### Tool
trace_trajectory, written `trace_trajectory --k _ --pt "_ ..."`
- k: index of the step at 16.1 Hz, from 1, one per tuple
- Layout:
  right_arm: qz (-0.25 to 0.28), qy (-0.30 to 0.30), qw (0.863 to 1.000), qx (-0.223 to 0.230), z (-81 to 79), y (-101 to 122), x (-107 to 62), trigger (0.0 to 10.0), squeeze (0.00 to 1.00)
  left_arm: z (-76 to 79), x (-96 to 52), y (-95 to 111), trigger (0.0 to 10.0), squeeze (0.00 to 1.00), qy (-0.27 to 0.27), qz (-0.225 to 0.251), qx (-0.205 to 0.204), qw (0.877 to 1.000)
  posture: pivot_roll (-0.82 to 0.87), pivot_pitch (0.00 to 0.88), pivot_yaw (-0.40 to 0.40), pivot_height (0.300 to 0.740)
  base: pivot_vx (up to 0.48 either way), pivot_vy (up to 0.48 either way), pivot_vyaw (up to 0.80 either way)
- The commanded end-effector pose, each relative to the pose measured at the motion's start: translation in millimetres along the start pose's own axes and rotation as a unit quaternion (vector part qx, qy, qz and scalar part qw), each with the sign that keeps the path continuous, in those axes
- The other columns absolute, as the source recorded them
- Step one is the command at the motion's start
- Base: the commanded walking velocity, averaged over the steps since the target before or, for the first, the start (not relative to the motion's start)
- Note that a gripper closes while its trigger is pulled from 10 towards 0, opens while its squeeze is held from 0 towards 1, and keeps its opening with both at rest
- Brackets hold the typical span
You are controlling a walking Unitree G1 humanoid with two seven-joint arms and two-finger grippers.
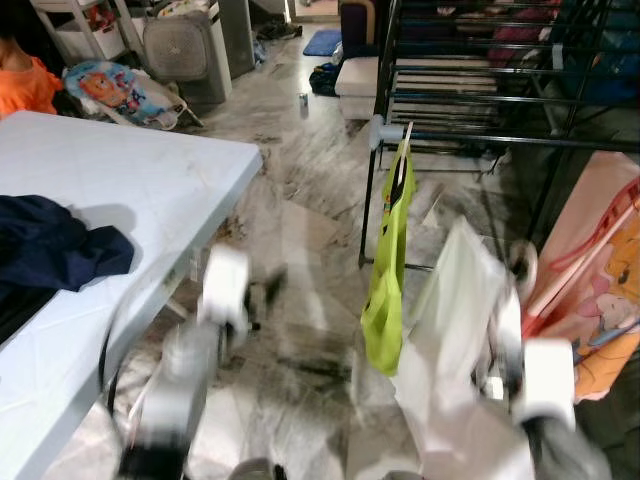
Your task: Hang hanger
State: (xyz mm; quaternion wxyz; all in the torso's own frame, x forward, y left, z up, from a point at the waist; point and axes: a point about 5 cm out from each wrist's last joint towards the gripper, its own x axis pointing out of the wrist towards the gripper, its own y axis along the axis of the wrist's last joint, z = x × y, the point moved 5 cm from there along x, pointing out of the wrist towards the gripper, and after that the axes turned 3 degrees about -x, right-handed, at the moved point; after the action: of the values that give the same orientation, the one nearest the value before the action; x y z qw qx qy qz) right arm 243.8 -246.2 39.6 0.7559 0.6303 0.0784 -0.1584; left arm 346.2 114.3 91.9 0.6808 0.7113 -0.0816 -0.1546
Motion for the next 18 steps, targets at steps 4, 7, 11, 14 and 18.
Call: trace_trajectory --k 4,7,11,14,18 --pt "0.065 0.002 0.998 -0.005 2.6 48 50.4 10.0 0.0 9.3 27.2 22 10.0 0.0 0.022 0.053 -0.005 0.998 -0.11 0.0 0.037 0.74 0.0 0.0 0.0" --pt "0.073 -0.021 0.996 0.039 11.4 64 77.6 10.0 0.0 21.9 46.5 28 10.0 0.0 0.021 0.069 -0.003 0.997 -0.12 0.0 0.049 0.74 0.0 0.0 0.0" --pt "0.085 -0.007 0.996 0.003 3.0 48 59.0 10.0 0.0 -6.0 26.2 4 10.0 0.0 0.057 0.054 0.004 0.997 -0.09 0.0 0.032 0.74 0.0 0.0 0.0" --pt "0.07 -0.014 0.997 -0.005 13.3 26 35.7 10.0 0.0 -24.4 -6.2 -26 10.0 0.0 0.089 0.03 0.006 0.996 -0.05 0.0 -0.046 0.74 0.0 0.0 0.0" --pt "0.077 0.047 0.995 -0.048 -14.3 34 39.0 10.0 0.0 -24.1 -20.3 -28 10.0 0.0 0.105 0.034 0.017 0.994 -0.03 0.0 -0.086 0.74 0.0 0.0 0.0"
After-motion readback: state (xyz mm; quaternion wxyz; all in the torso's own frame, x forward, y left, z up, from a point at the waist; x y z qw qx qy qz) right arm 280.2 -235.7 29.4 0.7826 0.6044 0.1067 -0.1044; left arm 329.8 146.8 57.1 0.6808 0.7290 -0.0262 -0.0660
